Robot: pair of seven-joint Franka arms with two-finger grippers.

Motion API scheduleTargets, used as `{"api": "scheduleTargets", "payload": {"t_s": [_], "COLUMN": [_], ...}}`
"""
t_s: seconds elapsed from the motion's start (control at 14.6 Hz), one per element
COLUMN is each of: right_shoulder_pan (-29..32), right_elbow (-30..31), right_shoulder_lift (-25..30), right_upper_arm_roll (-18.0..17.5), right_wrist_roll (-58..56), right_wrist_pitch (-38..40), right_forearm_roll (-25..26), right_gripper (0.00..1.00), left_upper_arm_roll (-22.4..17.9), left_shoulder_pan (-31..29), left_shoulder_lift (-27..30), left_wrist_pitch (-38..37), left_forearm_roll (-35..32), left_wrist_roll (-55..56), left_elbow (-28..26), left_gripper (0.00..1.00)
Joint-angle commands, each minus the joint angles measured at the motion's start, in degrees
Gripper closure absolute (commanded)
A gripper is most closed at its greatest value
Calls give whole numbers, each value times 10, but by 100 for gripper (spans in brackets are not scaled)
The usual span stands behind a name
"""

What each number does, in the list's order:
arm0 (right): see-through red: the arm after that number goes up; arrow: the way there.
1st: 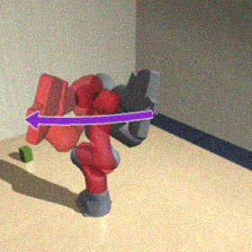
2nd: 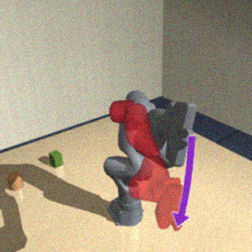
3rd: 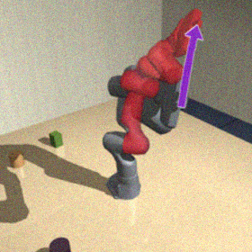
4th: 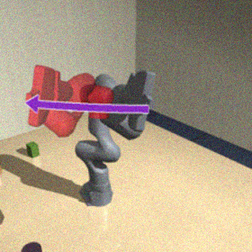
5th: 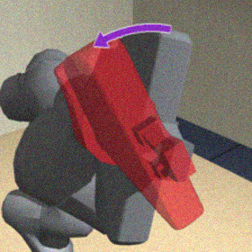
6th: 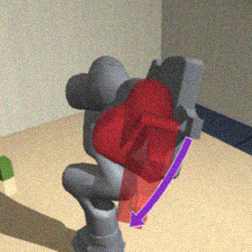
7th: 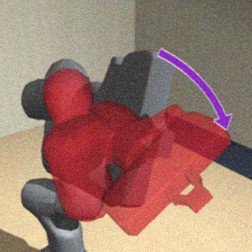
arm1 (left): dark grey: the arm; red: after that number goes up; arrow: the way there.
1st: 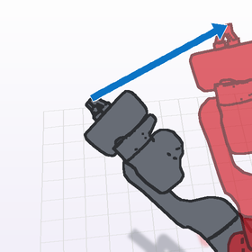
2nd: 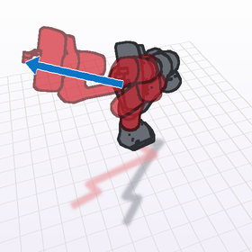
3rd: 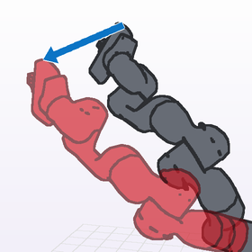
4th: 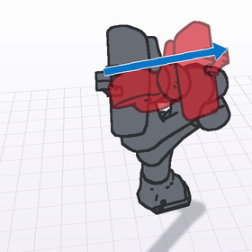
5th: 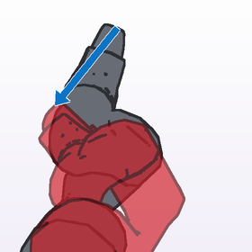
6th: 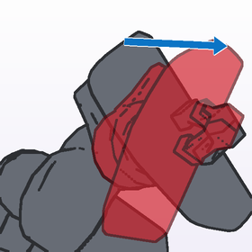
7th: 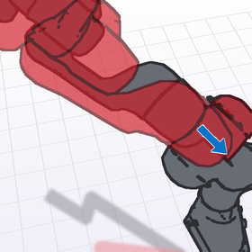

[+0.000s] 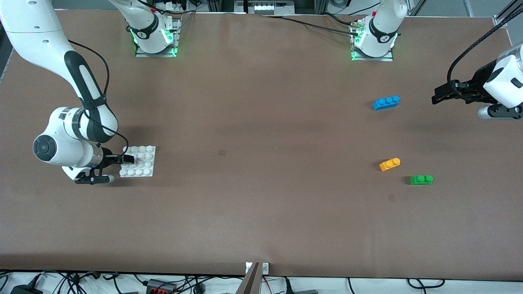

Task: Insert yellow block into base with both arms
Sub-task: 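Grasp the edge of the white base plate with the right gripper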

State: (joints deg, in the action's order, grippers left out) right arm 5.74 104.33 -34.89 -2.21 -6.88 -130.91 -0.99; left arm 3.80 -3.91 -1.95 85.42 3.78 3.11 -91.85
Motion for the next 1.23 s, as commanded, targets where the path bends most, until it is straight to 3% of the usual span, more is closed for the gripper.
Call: {"api": "scheduleTargets", "payload": {"t_s": [0.0, 0.41, 0.96, 1.16], "right_shoulder_pan": [-6, -10, -59, -106], "right_elbow": [12, 12, 8, 4], "right_shoulder_lift": [5, -15, -18, -23], "right_upper_arm_roll": [-1, -1, -2, -1], "right_wrist_roll": [6, 1, 13, 28], "right_wrist_pitch": [-10, -25, -28, -28], "right_forearm_roll": [-9, -9, -11, -82], "right_gripper": [0, 0, 0, 0], "left_upper_arm_roll": [-1, -1, -1, -1], "left_shoulder_pan": [-3, -3, -4, -4], "left_shoulder_lift": [-2, -3, -3, -3], "left_wrist_pitch": [1, 0, 0, 0], "left_forearm_roll": [10, 9, 9, 10], "left_wrist_roll": [-11, -11, -11, -11], "left_elbow": [5, 5, 5, 5], "left_gripper": [0, 0, 0, 0]}}
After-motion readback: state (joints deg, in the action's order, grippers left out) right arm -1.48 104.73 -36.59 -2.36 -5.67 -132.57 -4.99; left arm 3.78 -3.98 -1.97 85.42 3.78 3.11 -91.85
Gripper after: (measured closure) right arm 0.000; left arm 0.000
